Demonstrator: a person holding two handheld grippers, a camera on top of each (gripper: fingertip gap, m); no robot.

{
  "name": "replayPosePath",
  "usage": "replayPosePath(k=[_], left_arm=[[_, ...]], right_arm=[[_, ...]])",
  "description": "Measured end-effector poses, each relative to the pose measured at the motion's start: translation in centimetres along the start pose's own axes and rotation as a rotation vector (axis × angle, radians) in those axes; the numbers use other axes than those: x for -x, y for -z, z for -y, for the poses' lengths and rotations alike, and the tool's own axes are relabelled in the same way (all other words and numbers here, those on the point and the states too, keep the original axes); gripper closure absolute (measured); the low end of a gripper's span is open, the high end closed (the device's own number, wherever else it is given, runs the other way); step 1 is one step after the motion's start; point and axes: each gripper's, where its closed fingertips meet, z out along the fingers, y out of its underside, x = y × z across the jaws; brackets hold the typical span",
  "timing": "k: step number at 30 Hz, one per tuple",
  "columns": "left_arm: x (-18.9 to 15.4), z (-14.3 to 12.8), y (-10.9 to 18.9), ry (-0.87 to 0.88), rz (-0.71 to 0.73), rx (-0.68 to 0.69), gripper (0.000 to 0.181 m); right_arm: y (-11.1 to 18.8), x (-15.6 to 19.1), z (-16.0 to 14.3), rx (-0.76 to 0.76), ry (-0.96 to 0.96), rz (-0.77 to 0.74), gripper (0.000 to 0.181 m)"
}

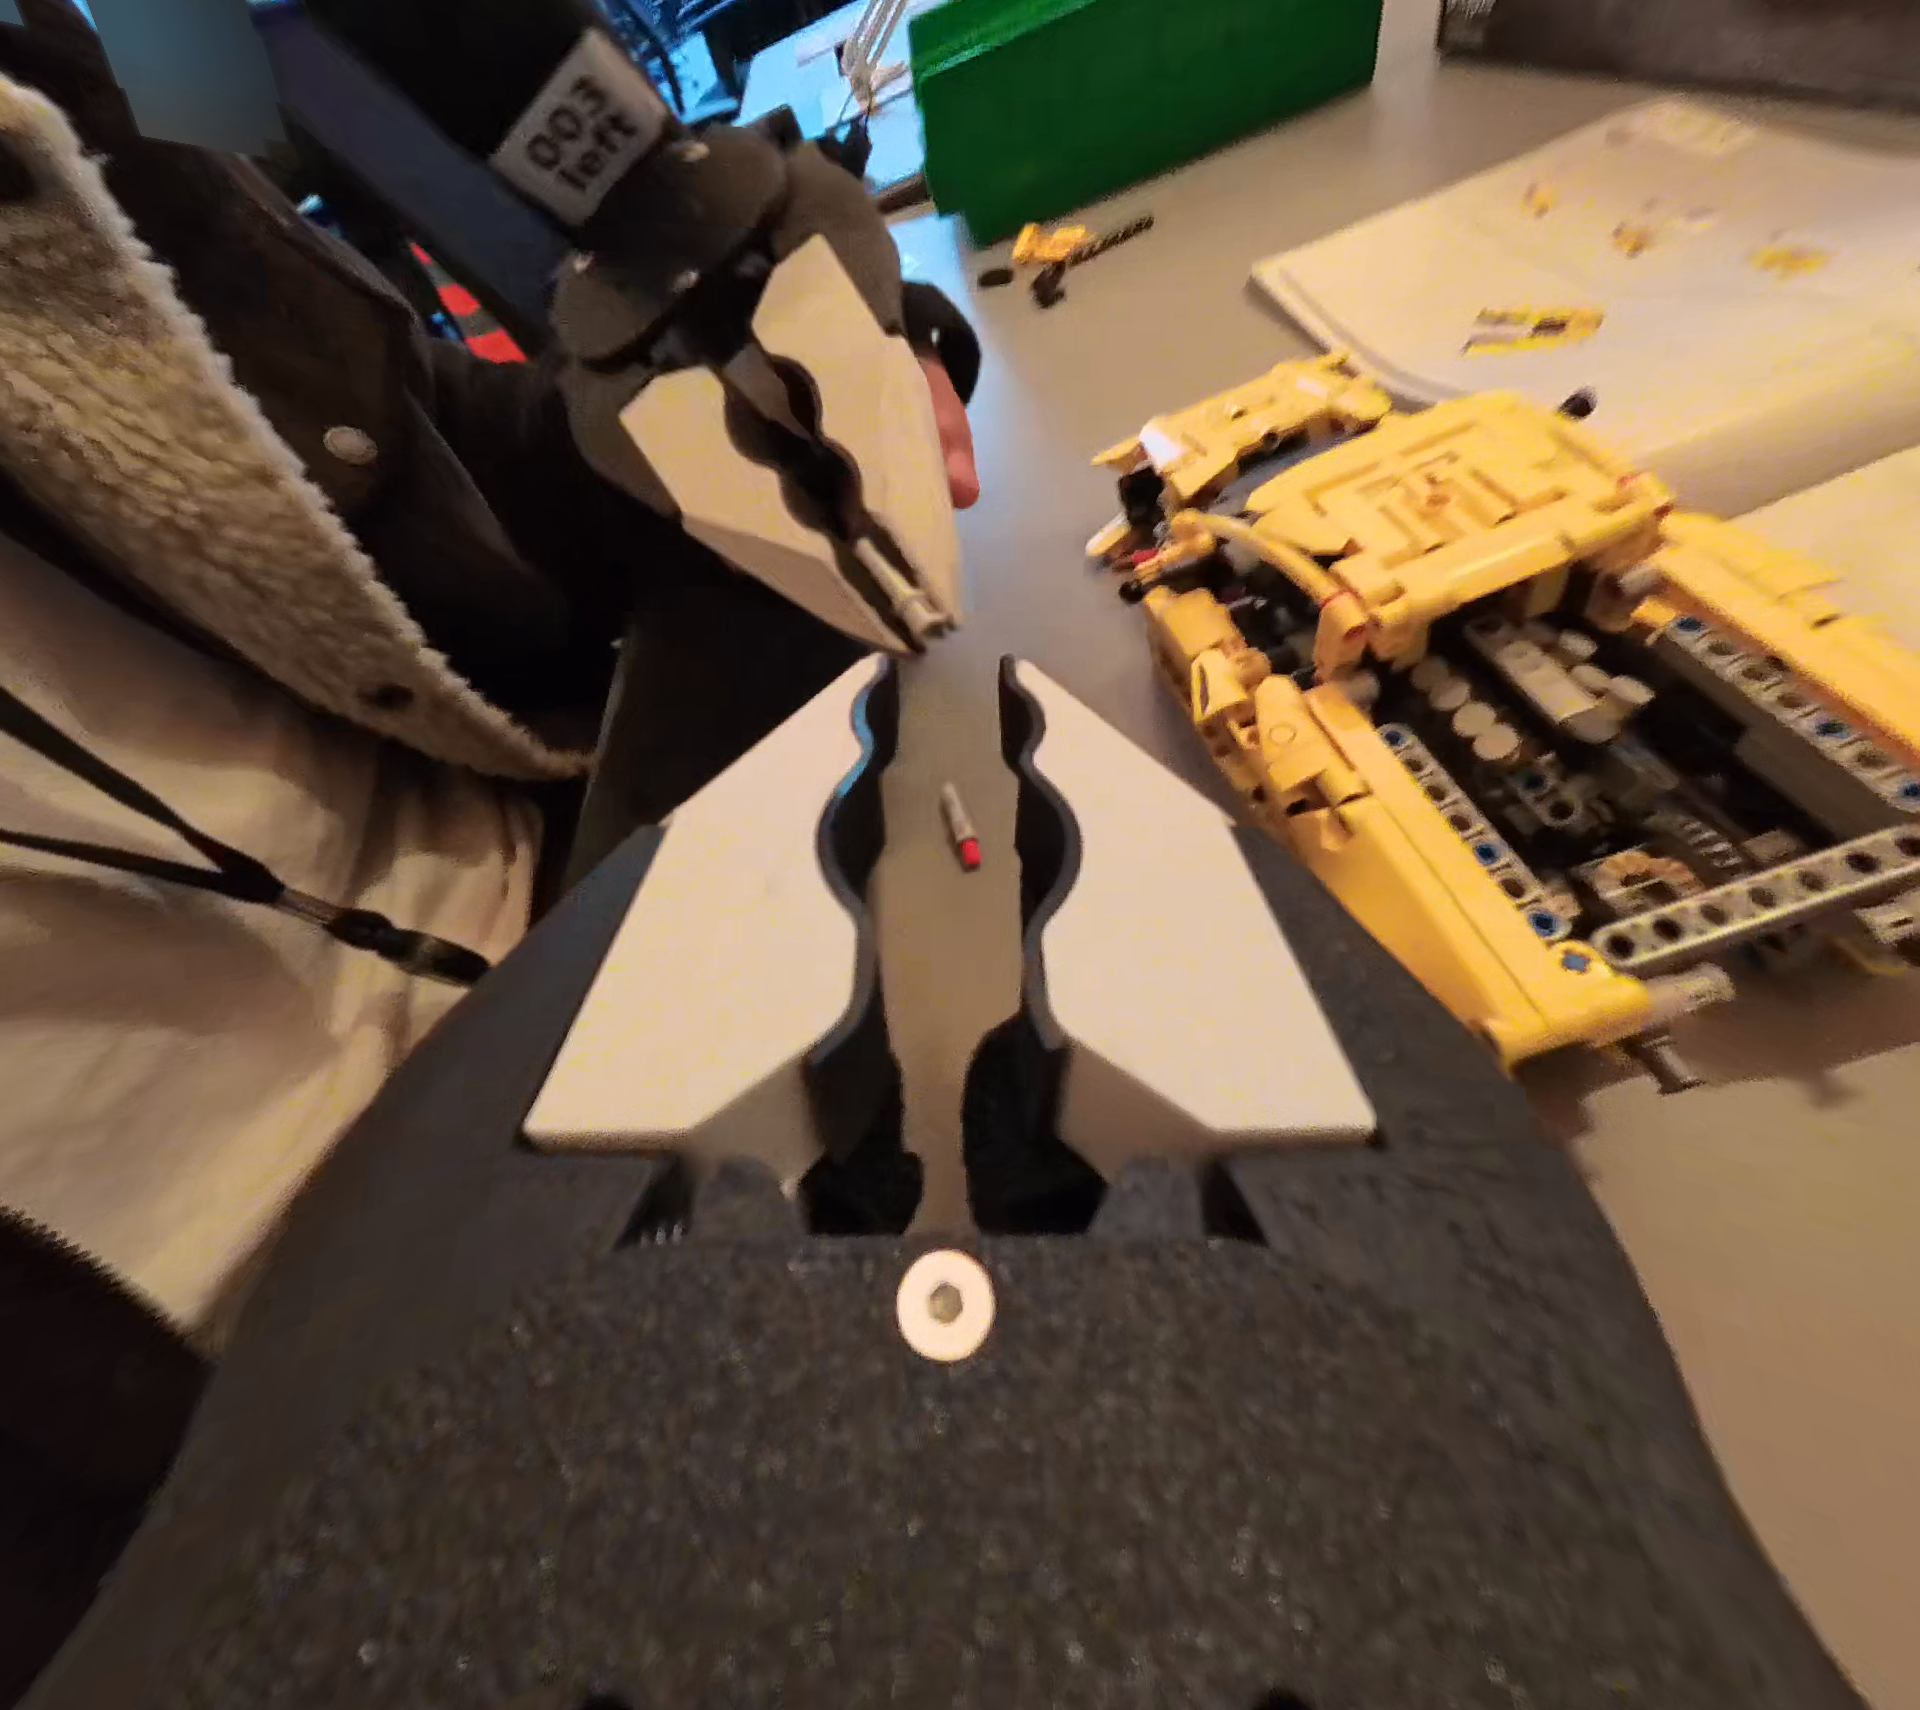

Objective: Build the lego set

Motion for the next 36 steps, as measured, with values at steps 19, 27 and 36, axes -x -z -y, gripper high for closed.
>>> replayPosePath(k=[19,27,36], left_arm=[[-0.9,3.4,2.6,0.925,-0.61,-0.276,0.178],[-0.8,3.6,2.8,0.959,-0.634,-0.294,0.178],[-0.4,4.2,3.4,1.004,-0.682,-0.349,0.178]], right_arm=[[0.6,0.8,3.2,-0.229,0.566,-0.242,0.156],[0.2,1.0,3.3,-0.225,0.587,-0.25,0.159],[0.3,1.3,3.9,-0.255,0.58,-0.244,0.162]])
